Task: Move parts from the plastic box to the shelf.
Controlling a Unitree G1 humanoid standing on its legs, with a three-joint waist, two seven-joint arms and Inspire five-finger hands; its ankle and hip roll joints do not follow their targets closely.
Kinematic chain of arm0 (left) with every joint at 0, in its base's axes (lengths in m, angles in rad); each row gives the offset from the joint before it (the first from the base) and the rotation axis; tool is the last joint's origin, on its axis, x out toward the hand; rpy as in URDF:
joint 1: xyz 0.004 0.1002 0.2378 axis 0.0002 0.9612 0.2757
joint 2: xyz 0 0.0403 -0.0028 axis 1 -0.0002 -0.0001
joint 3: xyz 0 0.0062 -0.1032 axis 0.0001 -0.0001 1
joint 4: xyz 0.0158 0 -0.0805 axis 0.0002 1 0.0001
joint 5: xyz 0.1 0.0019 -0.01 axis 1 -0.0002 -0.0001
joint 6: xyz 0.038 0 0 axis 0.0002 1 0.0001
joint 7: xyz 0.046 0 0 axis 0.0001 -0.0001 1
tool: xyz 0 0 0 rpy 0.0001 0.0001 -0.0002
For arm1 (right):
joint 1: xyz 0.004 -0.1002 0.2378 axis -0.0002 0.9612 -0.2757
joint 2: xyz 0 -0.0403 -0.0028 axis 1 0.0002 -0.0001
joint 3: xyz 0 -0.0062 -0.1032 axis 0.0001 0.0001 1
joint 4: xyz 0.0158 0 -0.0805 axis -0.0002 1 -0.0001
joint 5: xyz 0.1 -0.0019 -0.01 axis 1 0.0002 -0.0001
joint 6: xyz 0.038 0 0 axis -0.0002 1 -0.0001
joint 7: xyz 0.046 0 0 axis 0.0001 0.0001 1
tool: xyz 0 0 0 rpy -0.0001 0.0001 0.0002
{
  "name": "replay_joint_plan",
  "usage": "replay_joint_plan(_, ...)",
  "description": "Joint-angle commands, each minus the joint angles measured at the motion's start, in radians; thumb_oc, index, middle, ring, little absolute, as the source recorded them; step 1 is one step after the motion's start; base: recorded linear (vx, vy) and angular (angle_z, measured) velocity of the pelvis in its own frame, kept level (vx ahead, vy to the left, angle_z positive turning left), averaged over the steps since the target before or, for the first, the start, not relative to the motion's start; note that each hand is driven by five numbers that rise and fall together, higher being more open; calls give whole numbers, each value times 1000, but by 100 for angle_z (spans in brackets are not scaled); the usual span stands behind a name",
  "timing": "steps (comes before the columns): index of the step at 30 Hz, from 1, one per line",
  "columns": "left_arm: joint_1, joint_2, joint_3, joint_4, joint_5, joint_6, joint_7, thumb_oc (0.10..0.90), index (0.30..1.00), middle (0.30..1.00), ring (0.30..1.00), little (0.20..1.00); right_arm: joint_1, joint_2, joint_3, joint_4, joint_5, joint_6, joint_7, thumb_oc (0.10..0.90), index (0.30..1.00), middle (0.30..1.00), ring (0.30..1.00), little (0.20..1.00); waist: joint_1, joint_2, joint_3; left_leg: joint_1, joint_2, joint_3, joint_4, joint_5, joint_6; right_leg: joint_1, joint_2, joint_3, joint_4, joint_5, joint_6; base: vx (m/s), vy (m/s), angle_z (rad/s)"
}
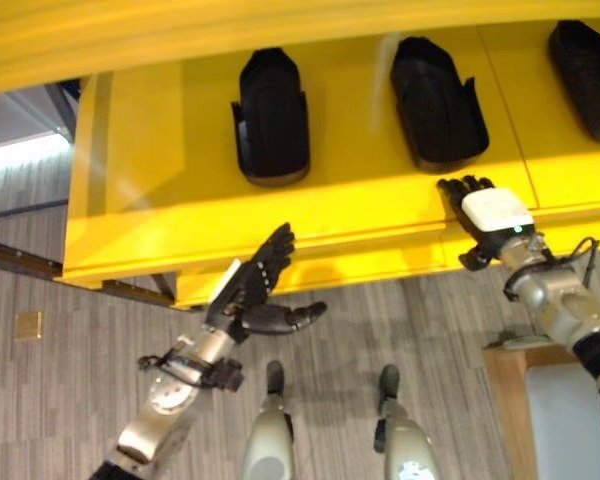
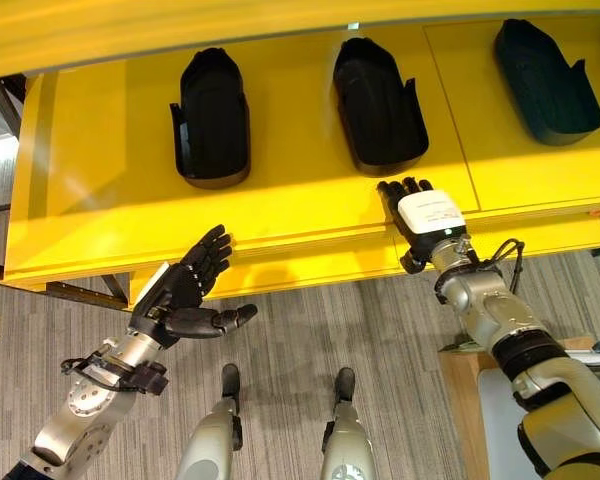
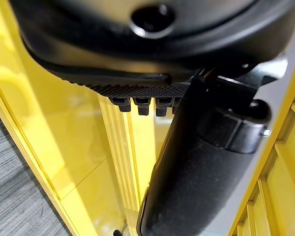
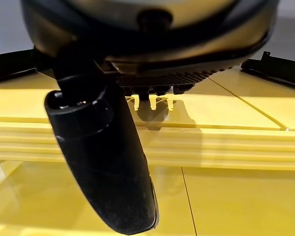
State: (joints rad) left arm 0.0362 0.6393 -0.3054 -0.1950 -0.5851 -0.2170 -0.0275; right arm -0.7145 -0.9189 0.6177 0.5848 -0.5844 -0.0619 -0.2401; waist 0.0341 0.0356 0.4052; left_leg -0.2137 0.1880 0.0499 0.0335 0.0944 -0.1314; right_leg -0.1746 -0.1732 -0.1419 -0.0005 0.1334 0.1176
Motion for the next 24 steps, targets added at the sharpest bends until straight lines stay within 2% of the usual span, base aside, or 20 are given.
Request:
replay_joint_plan(1,-31,-29,45,-83,-19,-89,0,900,1000,1000,1000,1000,-159,-35,19,30,56,8,-45,900,1000,1000,1000,1000,22,-15,-36,-33,-21,17,39,7,62,-88,-30,10,284,-178,-20,26,5,3)
replay_joint_plan(24,-38,-30,54,-85,-15,-90,14,900,1000,1000,1000,1000,-208,-18,54,60,82,12,-39,900,1000,1000,1000,1000,41,-29,-24,-63,-32,2,57,-4,70,-97,-38,0,277,-169,-19,1,2,1)
